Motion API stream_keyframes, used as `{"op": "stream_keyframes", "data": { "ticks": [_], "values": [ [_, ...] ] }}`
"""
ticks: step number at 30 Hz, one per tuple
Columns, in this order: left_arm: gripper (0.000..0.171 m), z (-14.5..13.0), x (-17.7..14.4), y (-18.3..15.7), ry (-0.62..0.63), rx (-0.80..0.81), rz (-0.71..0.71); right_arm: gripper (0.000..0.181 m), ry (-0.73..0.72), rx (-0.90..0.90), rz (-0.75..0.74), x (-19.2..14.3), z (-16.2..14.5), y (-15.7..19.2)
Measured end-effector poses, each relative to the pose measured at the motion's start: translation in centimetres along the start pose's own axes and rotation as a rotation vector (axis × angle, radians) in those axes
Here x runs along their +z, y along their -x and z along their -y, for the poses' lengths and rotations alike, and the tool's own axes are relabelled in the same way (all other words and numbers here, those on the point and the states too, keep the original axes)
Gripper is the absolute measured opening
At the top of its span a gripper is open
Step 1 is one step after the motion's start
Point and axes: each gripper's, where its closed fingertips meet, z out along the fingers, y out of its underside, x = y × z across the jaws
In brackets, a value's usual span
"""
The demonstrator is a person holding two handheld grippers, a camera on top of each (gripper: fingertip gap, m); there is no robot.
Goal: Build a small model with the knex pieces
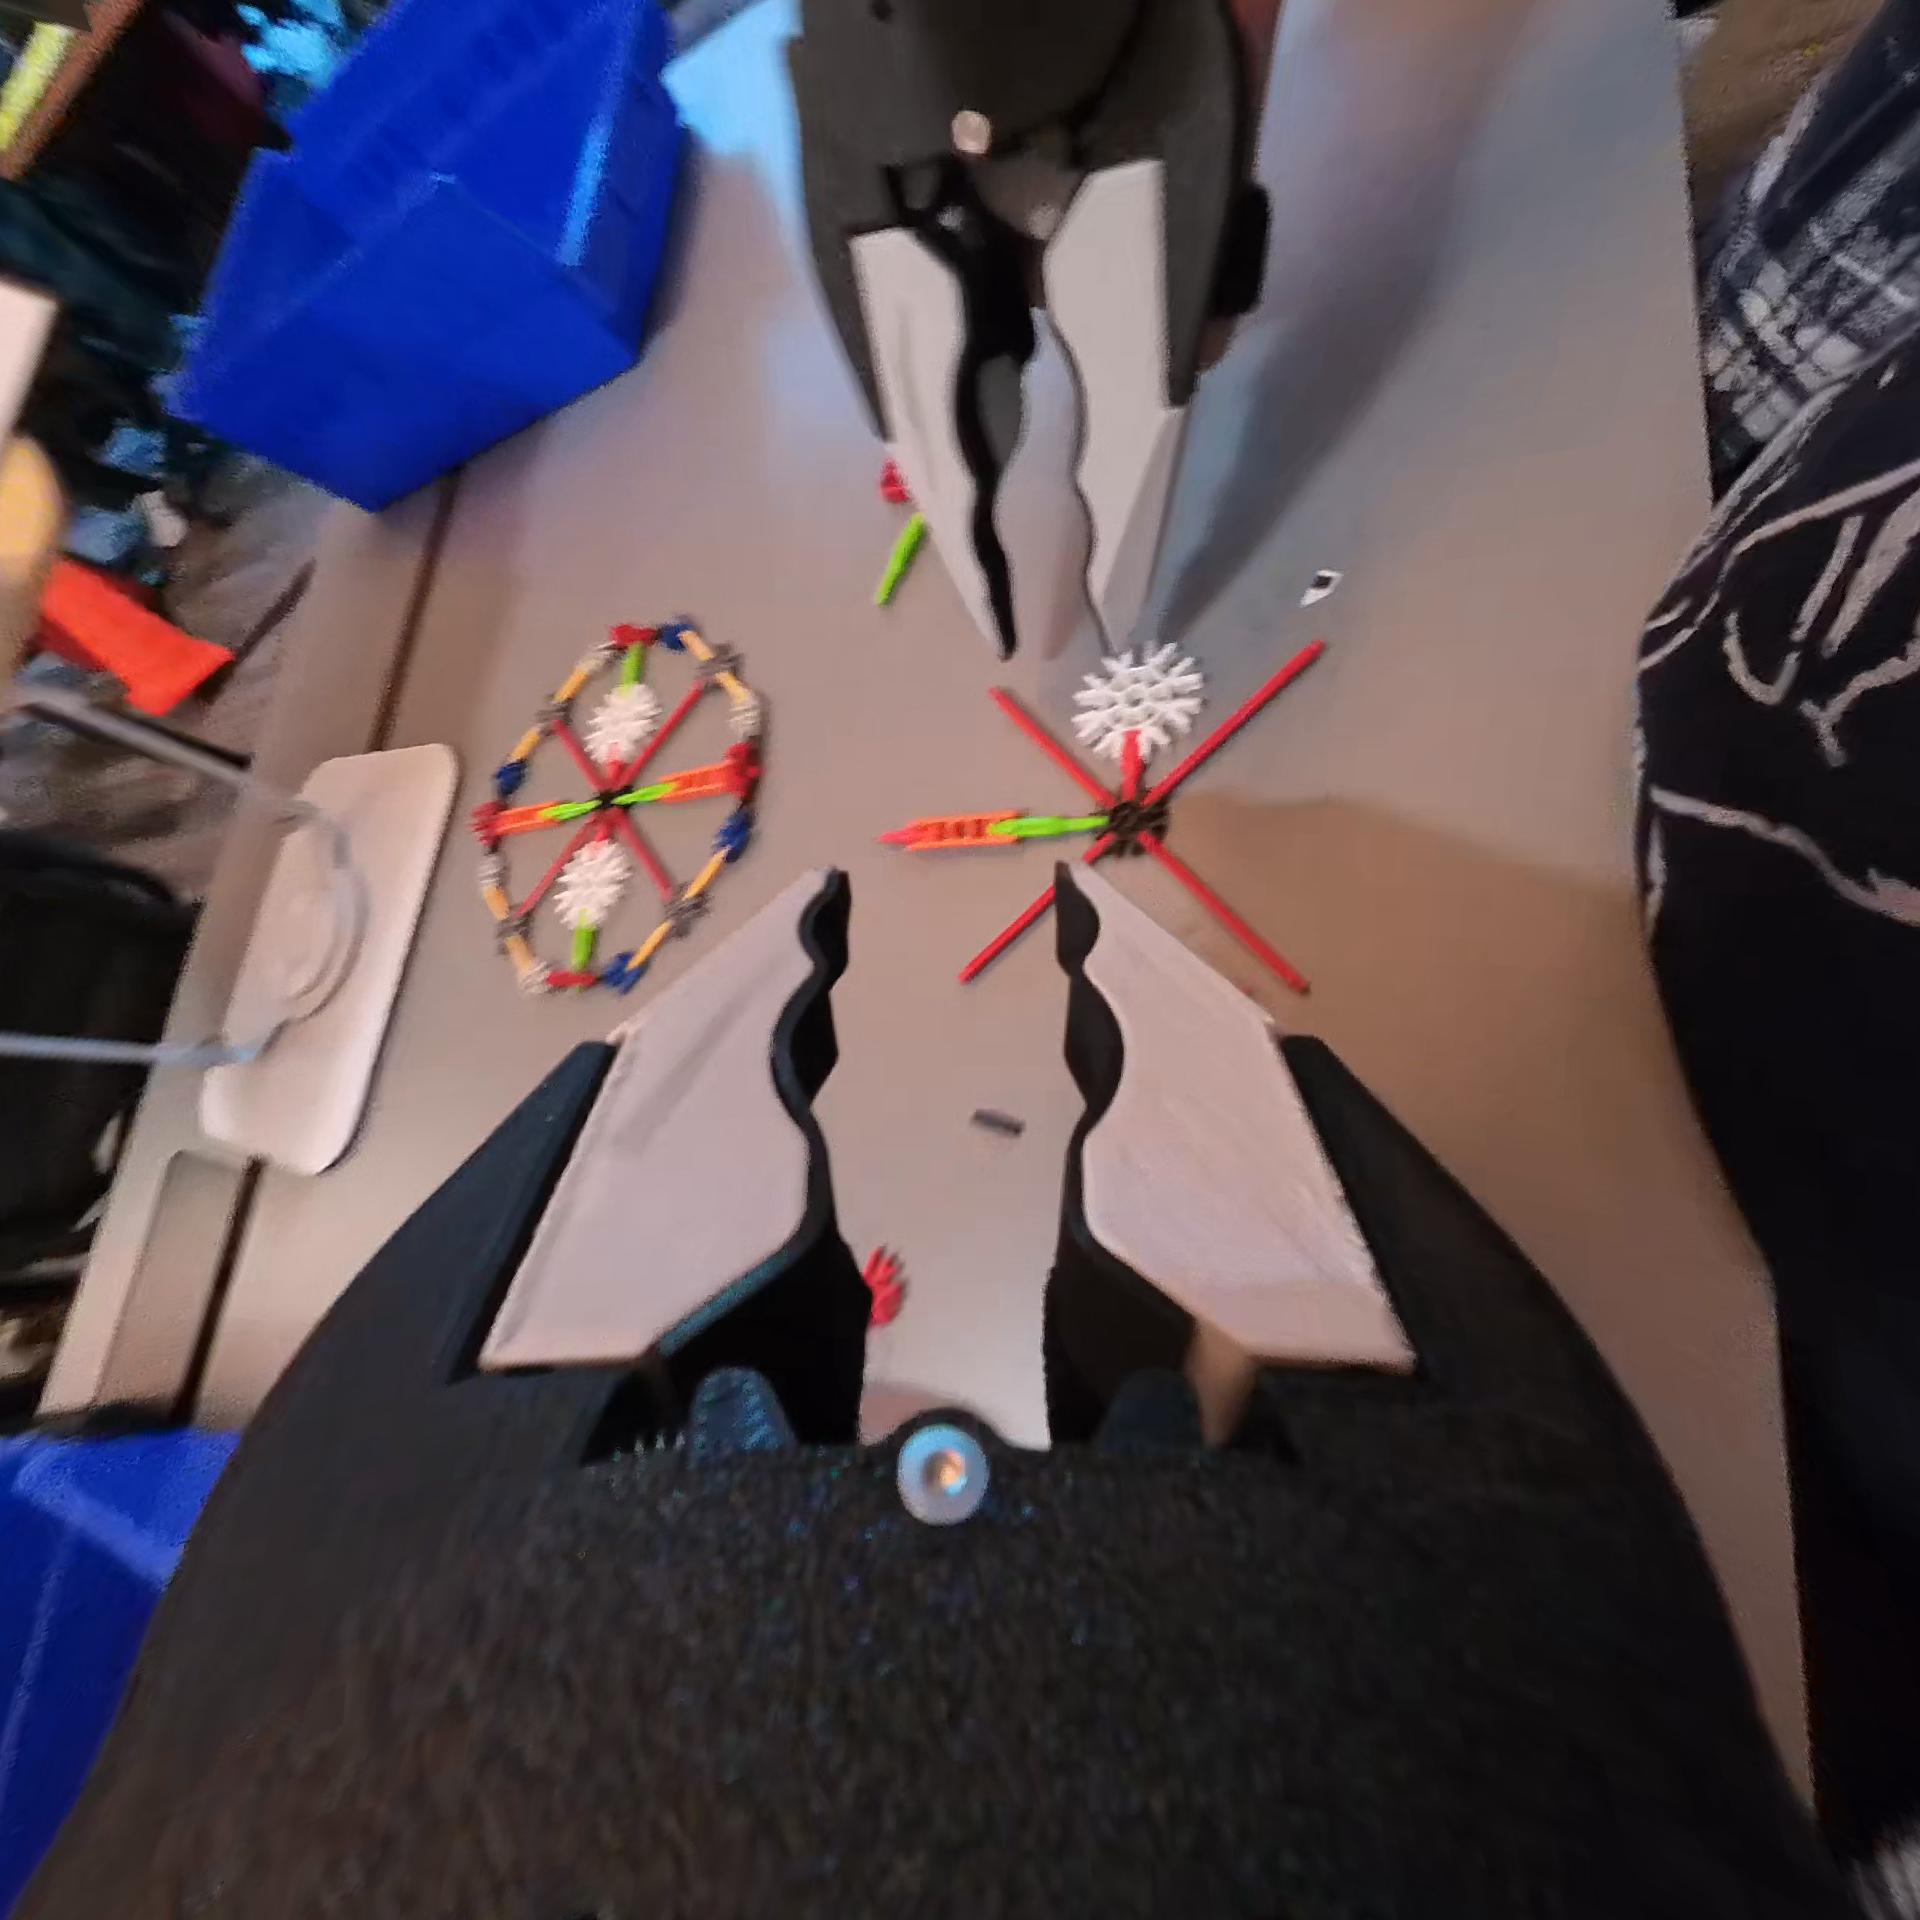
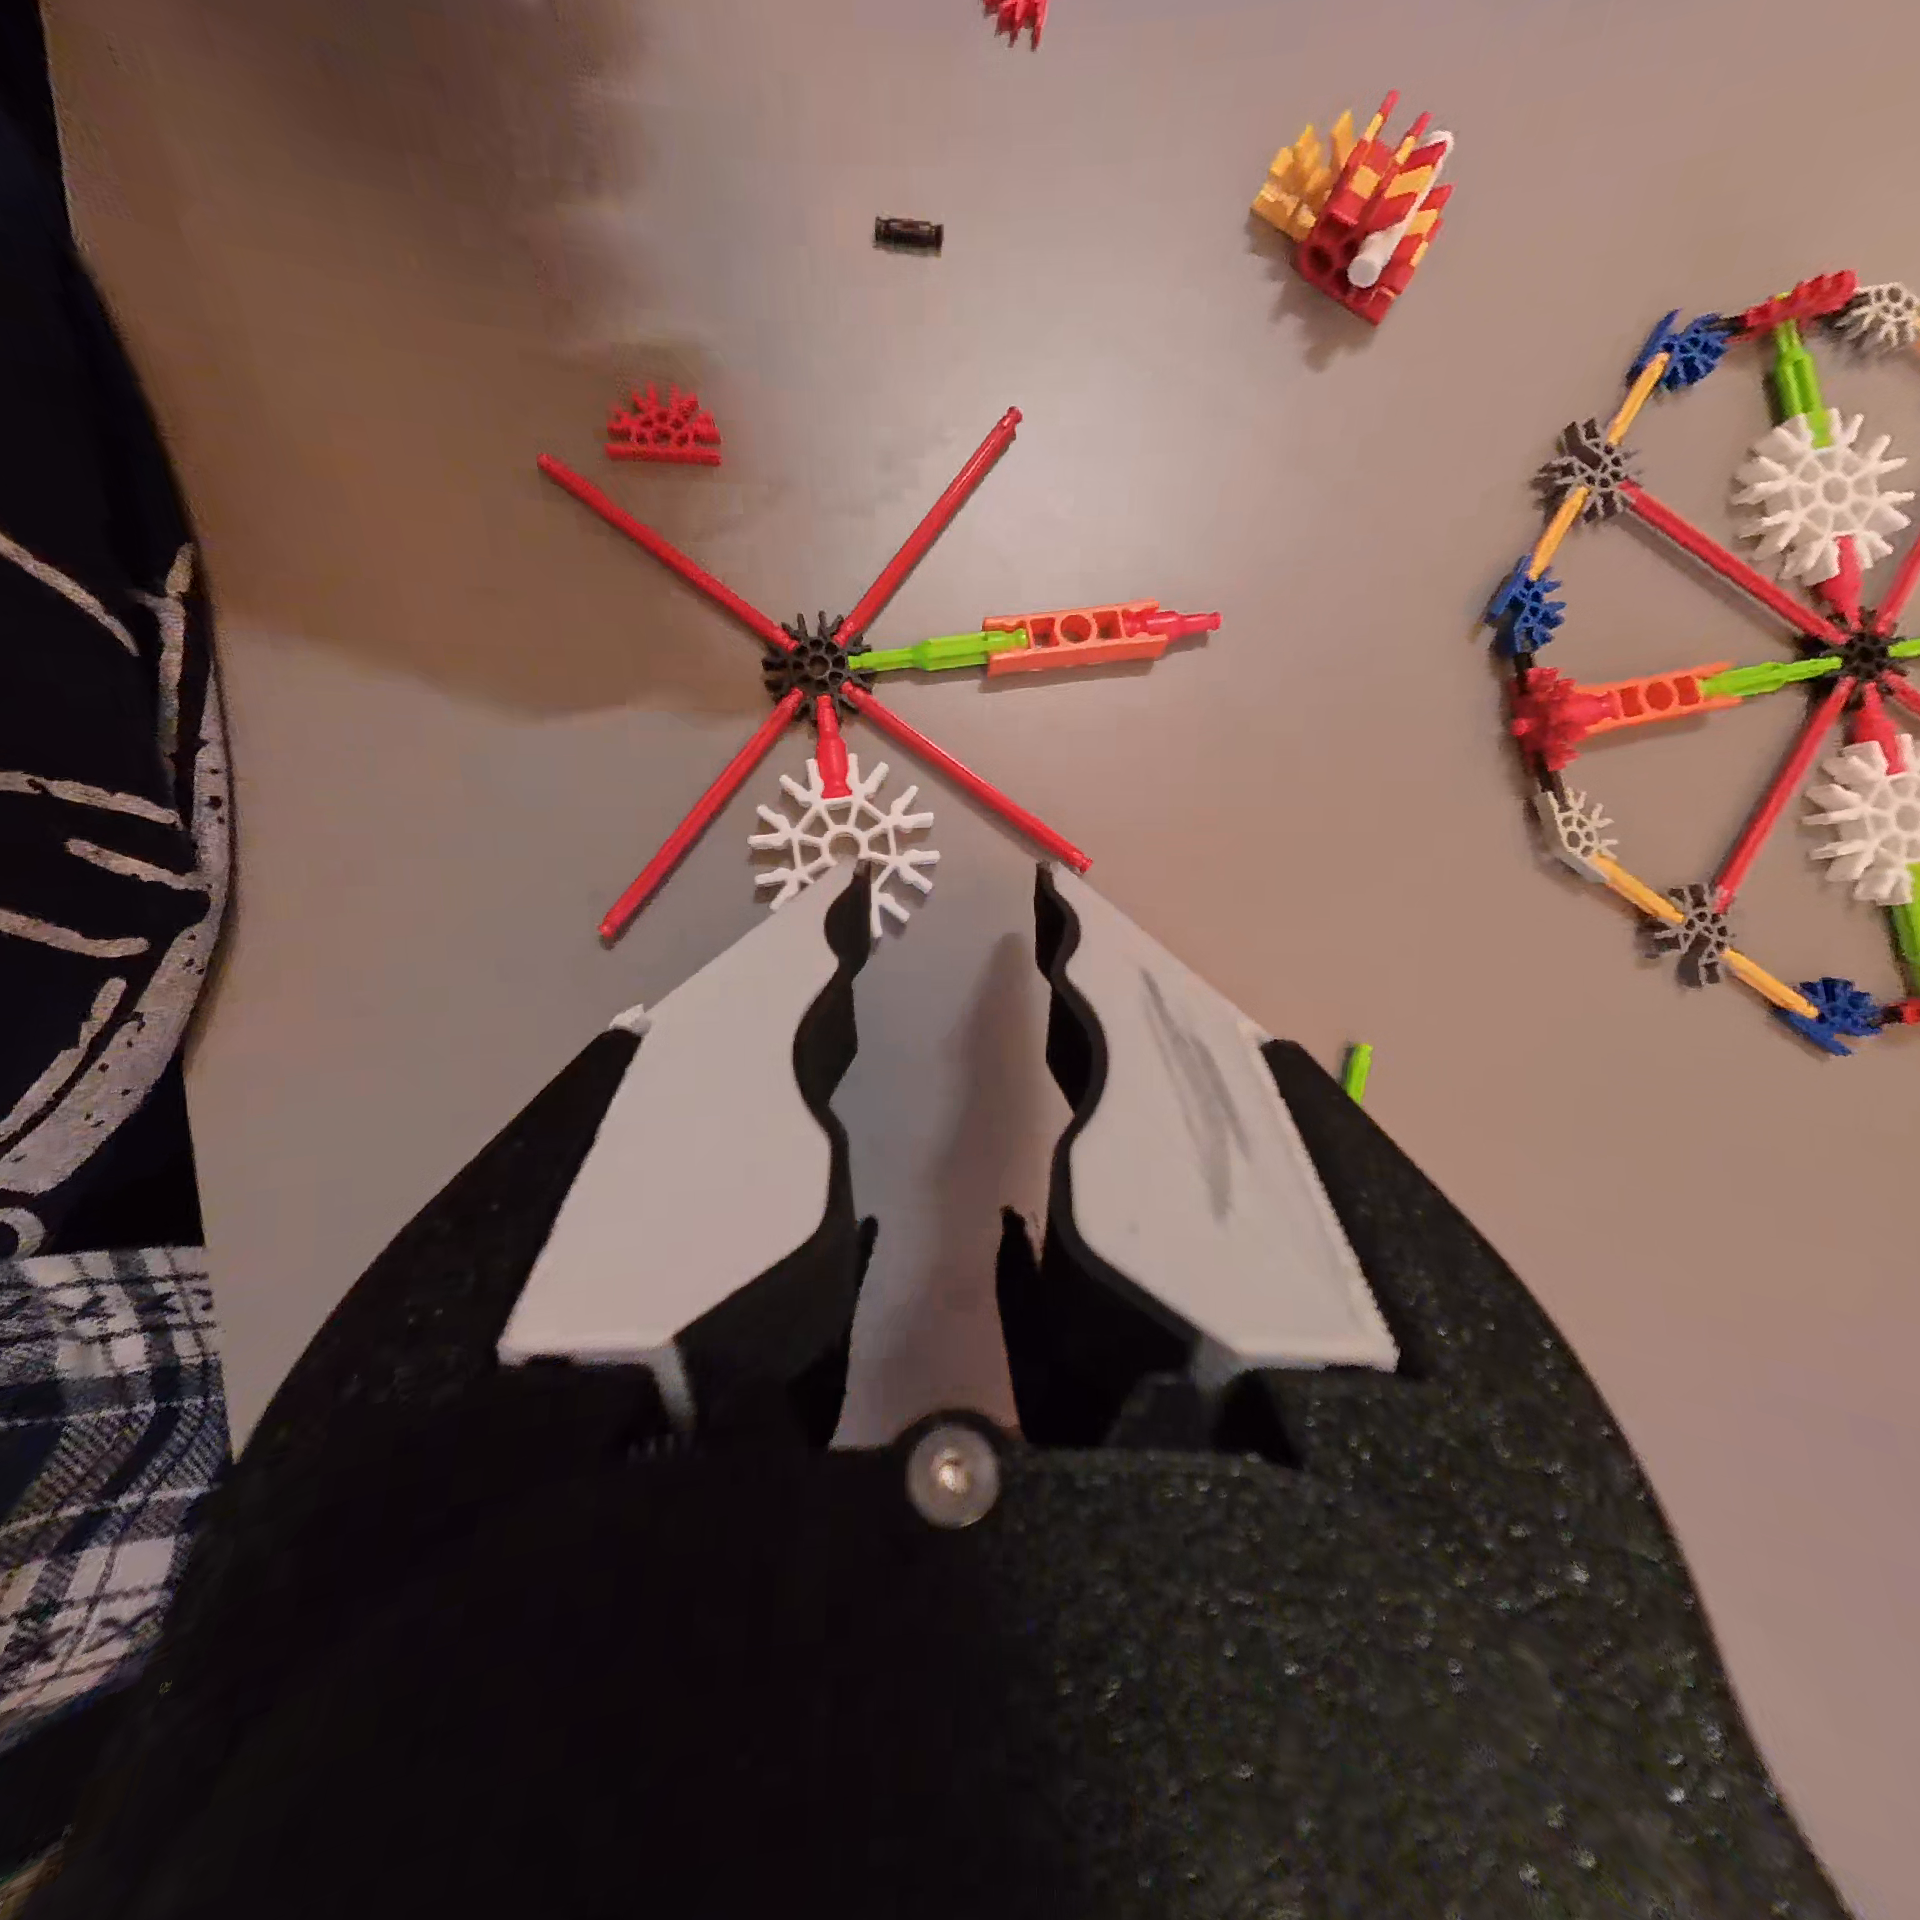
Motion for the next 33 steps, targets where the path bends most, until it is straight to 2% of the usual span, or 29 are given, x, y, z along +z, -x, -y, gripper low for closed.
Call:
{"op": "stream_keyframes", "data": {
  "ticks": [3,7,14,28,33],
  "values": [
    [0.039,-1.2,-3.6,3.3,0.032,-0.009,0.118,0.031,-0.025,0.015,-0.005,0.3,-0.2,-0.1],
    [0.038,-5.1,-7.7,7.6,0.154,-0.023,0.264,0.028,-0.053,0.034,0.002,0.7,-0.2,0.0],
    [0.038,-10.2,-11.9,12.0,0.310,-0.054,0.374,0.028,-0.100,0.068,0.006,0.8,-0.2,0.1],
    [0.030,-18.2,-14.6,17.4,0.512,-0.147,0.363,0.028,-0.188,0.136,0.051,0.8,-0.9,0.8],
    [0.023,-21.4,-15.3,17.6,0.583,-0.211,0.267,0.029,-0.192,0.148,0.062,0.7,-1.0,0.8]
  ]
}}
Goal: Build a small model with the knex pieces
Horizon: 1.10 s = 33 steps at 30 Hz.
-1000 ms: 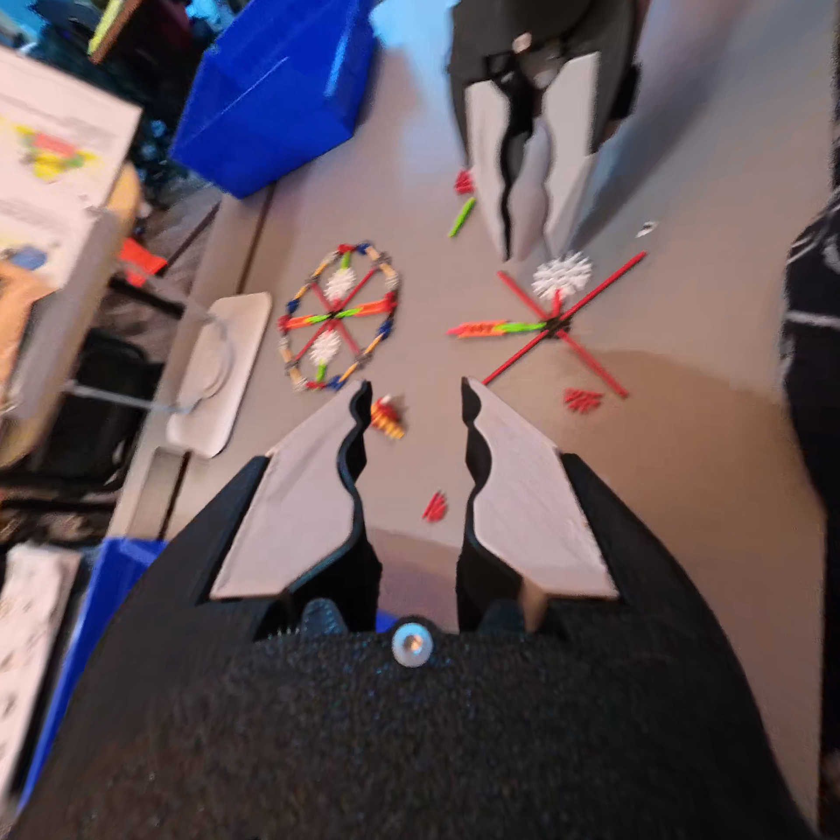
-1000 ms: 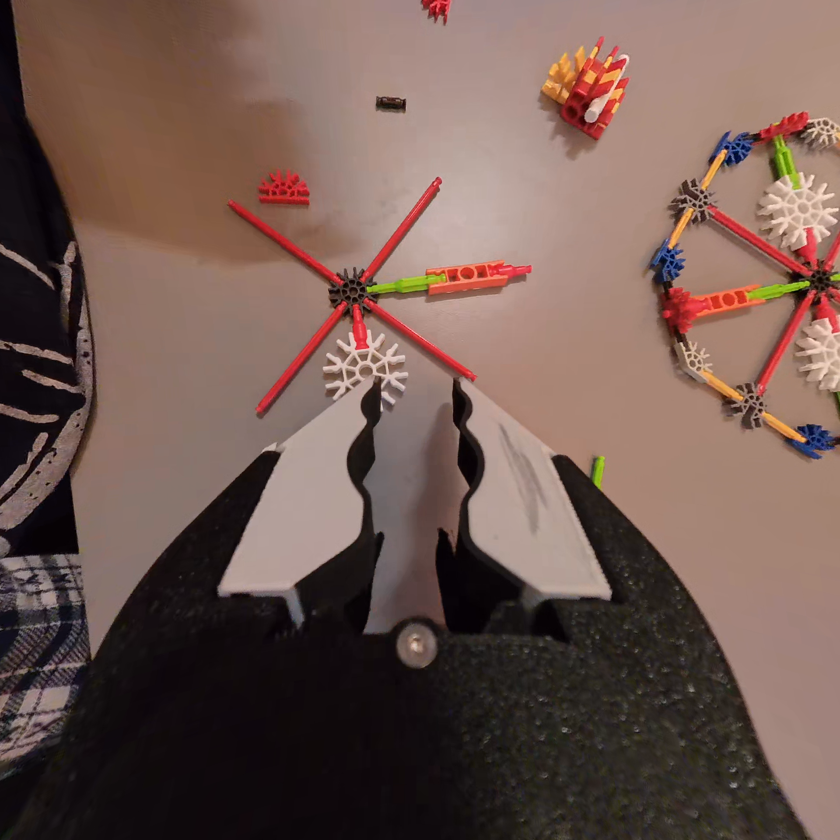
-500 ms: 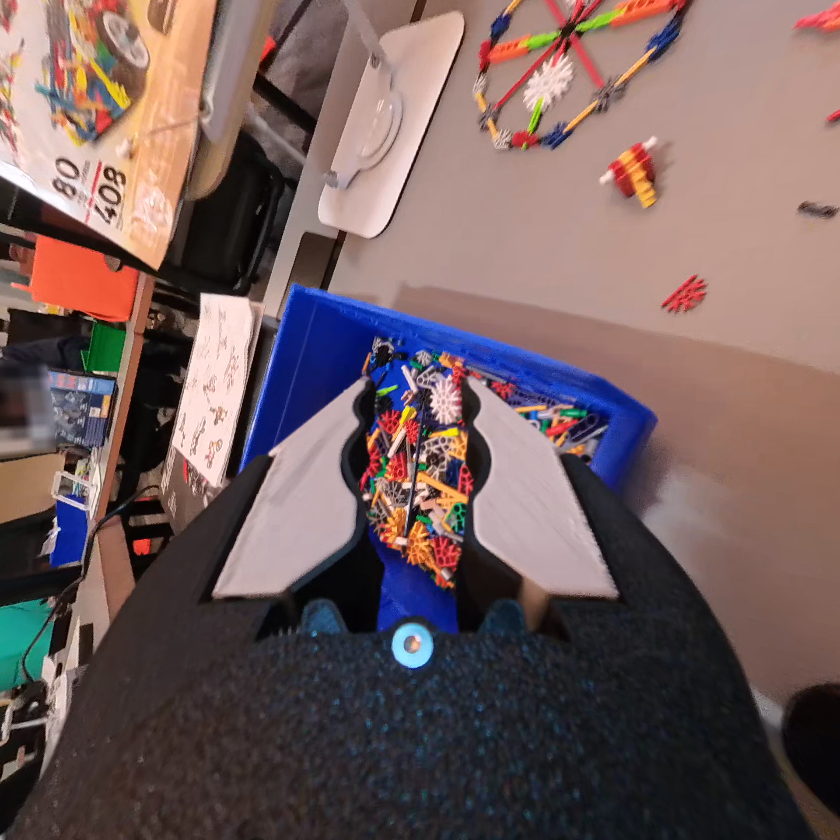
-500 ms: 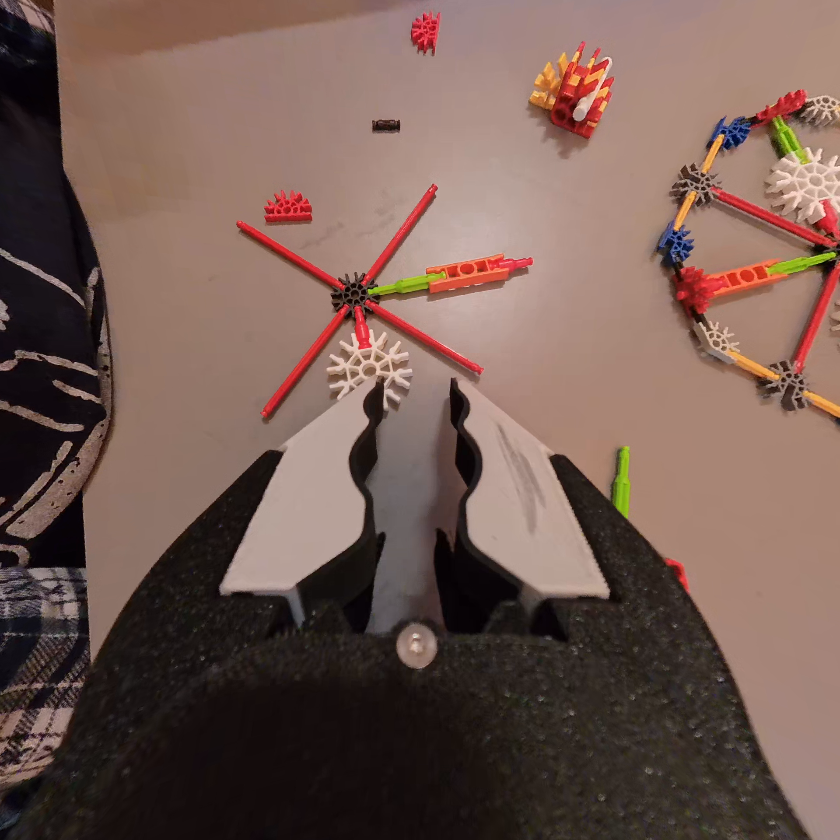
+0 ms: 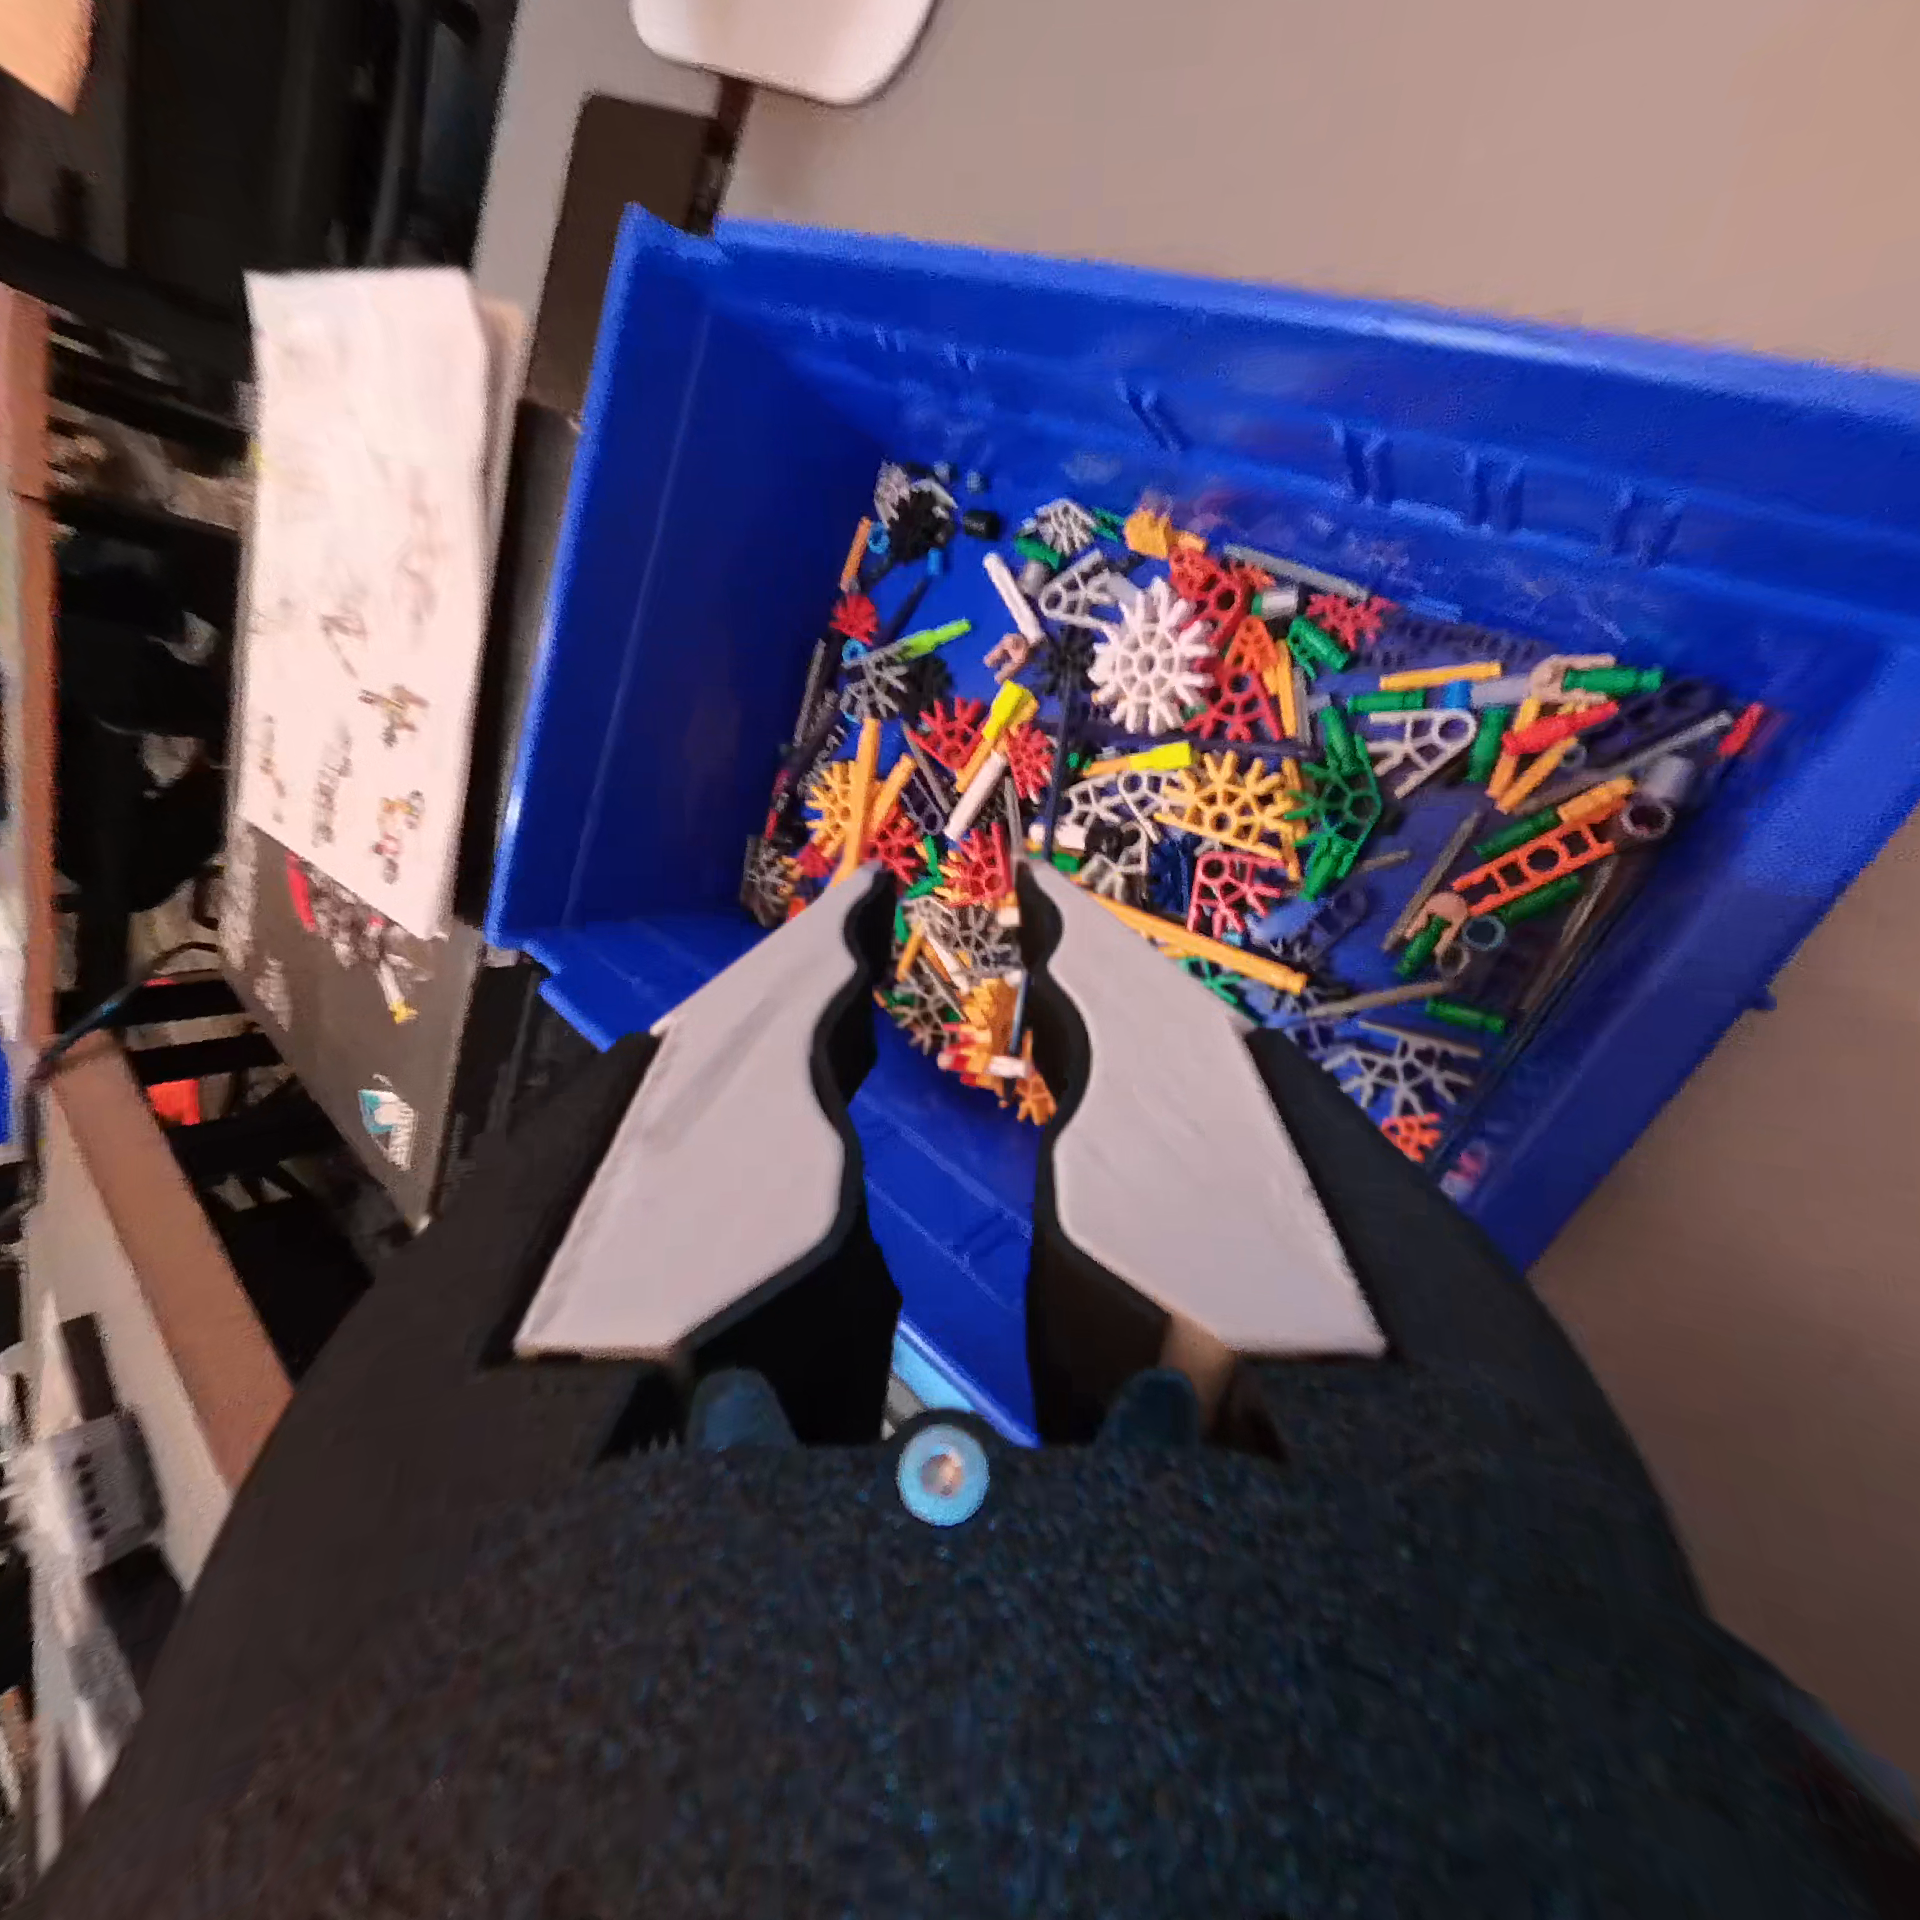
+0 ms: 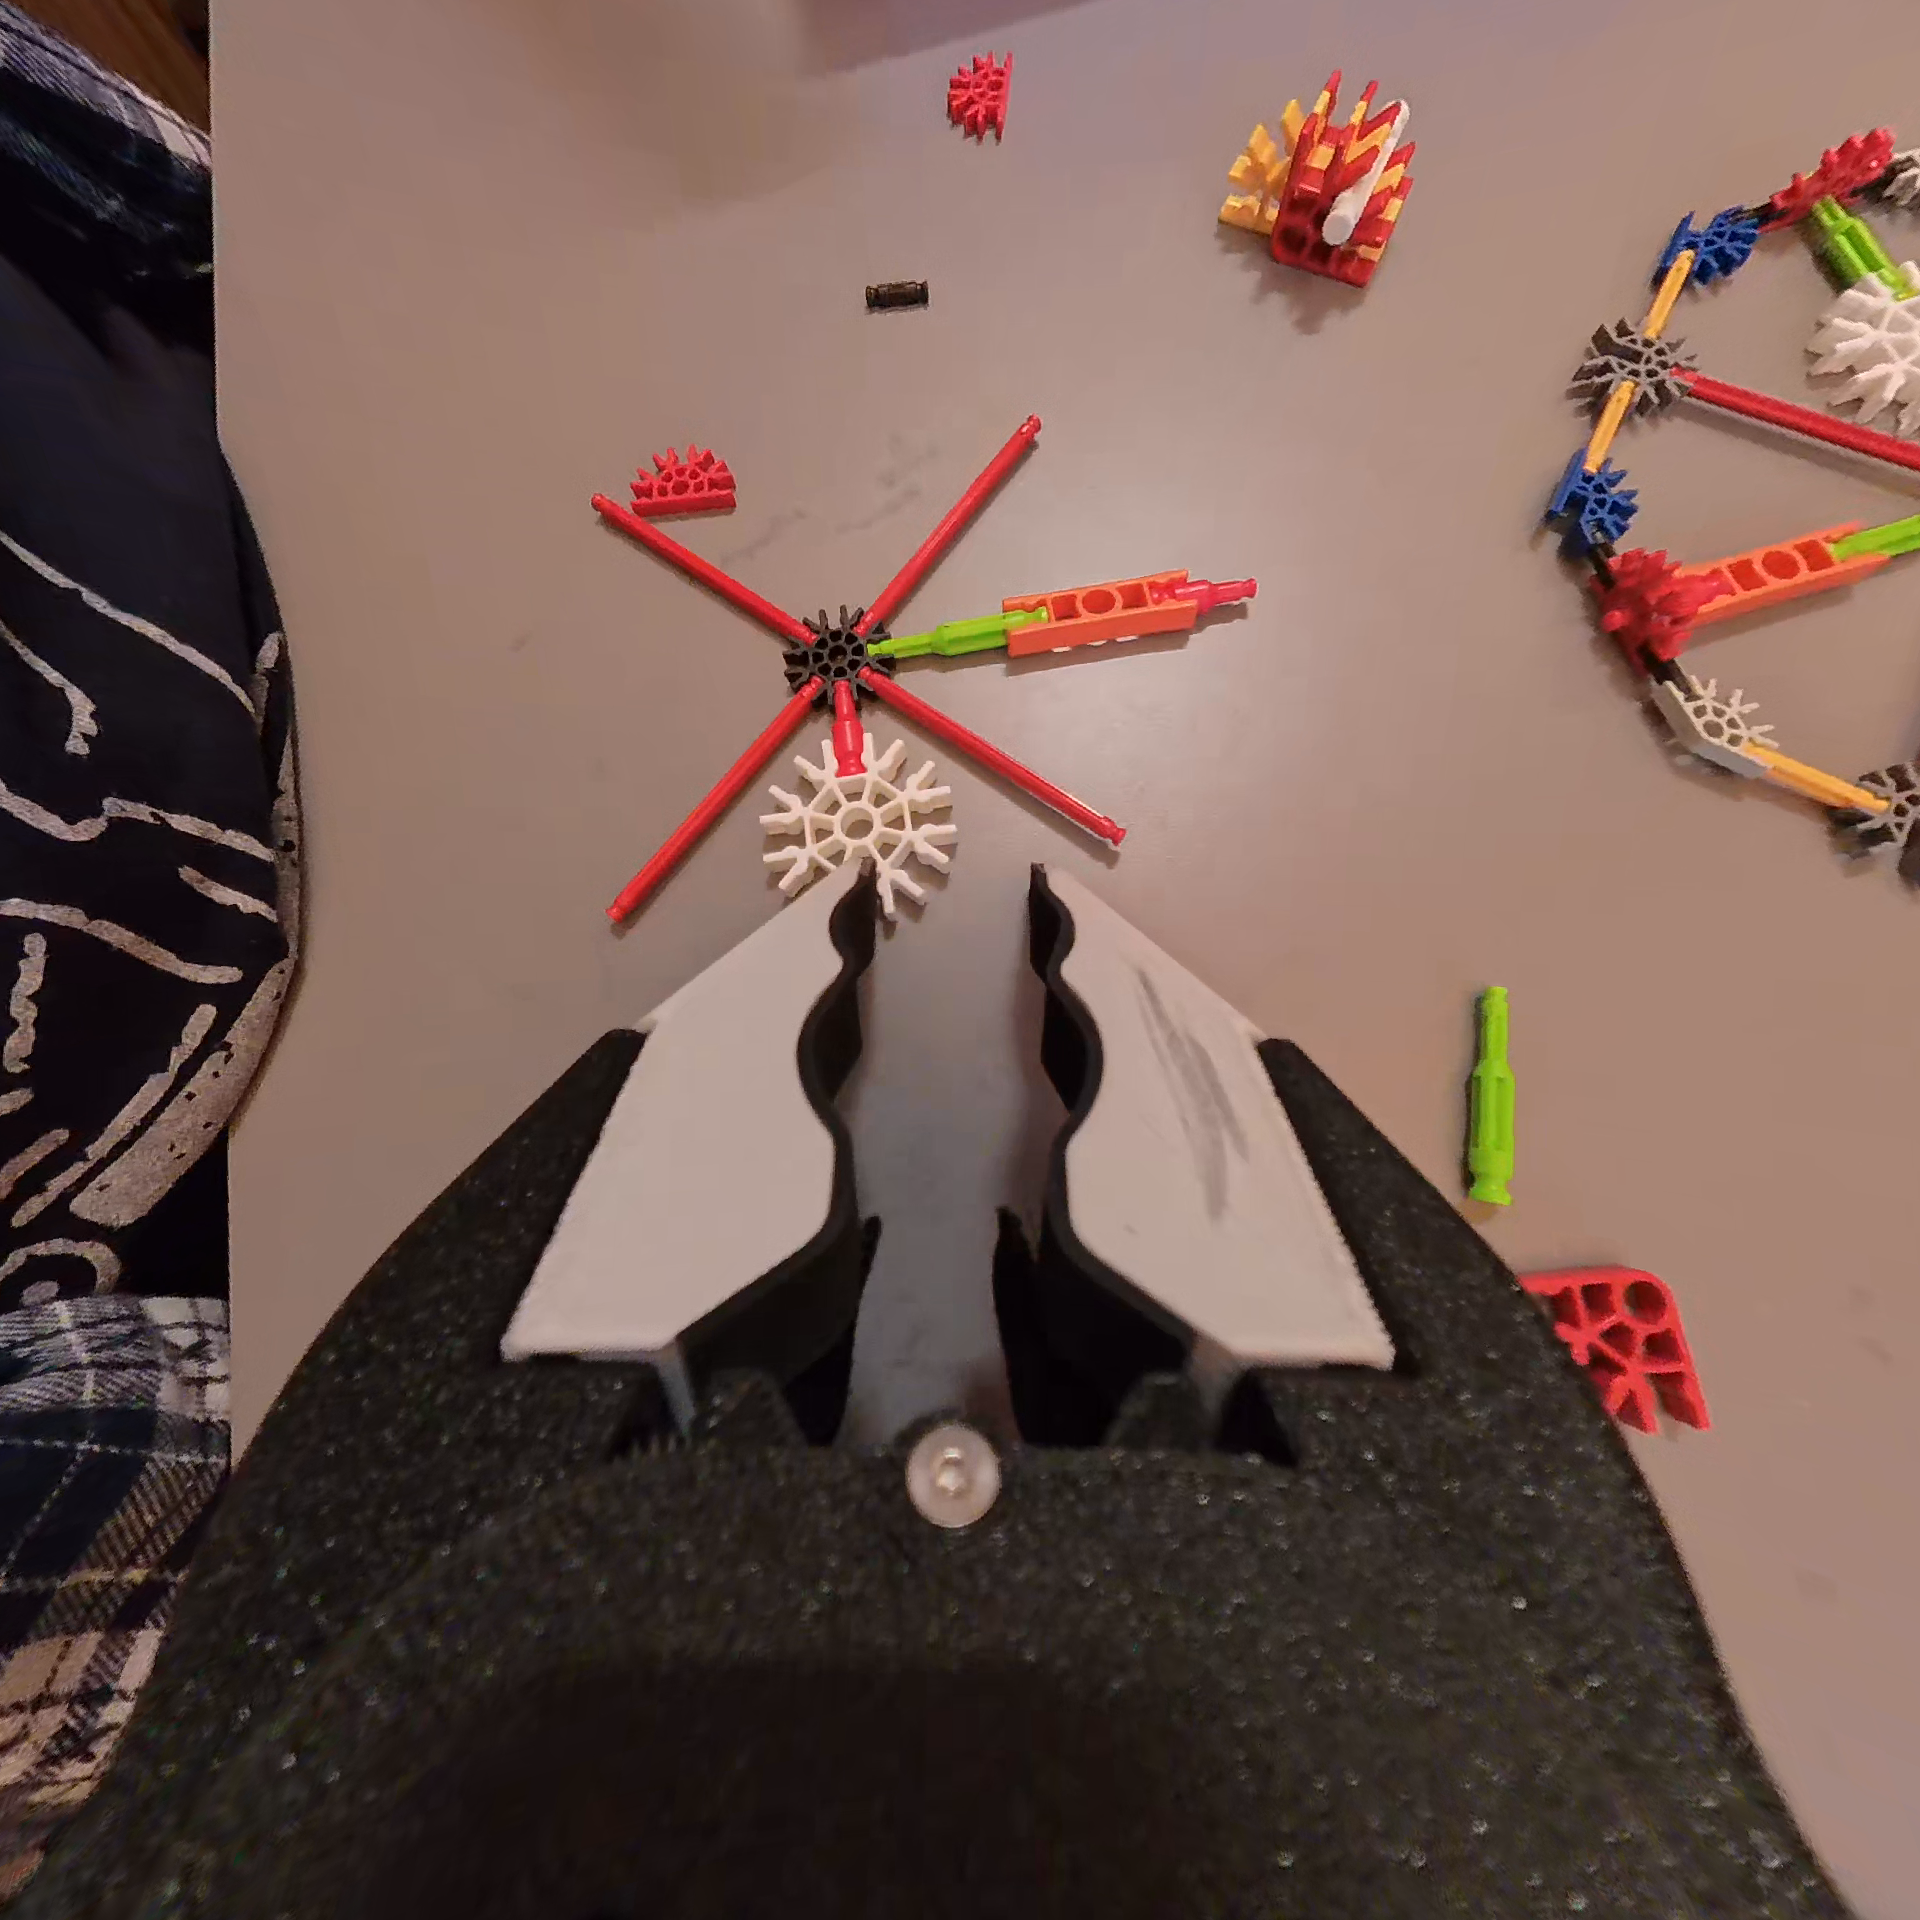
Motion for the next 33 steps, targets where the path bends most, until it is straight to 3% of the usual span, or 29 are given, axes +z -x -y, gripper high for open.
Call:
{"op": "stream_keyframes", "data": {
  "ticks": [9,20,23,27,33],
  "values": [
    [0.025,-3.0,3.0,-1.1,0.128,0.047,-0.182,0.028,-0.005,0.034,0.028,-0.1,0.0,0.0],
    [0.037,-2.7,5.1,-2.9,0.150,0.099,-0.287,0.031,-0.033,0.041,0.022,-0.8,0.2,0.0],
    [0.037,-3.3,5.6,-3.2,0.177,0.119,-0.288,0.033,-0.077,0.027,-0.055,-3.2,1.0,-0.1],
    [0.037,-3.0,5.8,-3.4,0.170,0.129,-0.289,0.028,-0.066,0.110,-0.312,-7.2,0.6,-3.6],
    [0.036,-0.3,4.0,-2.3,0.118,0.151,-0.195,0.024,0.135,0.050,-0.389,-5.4,-0.8,-6.8]
  ]
}}
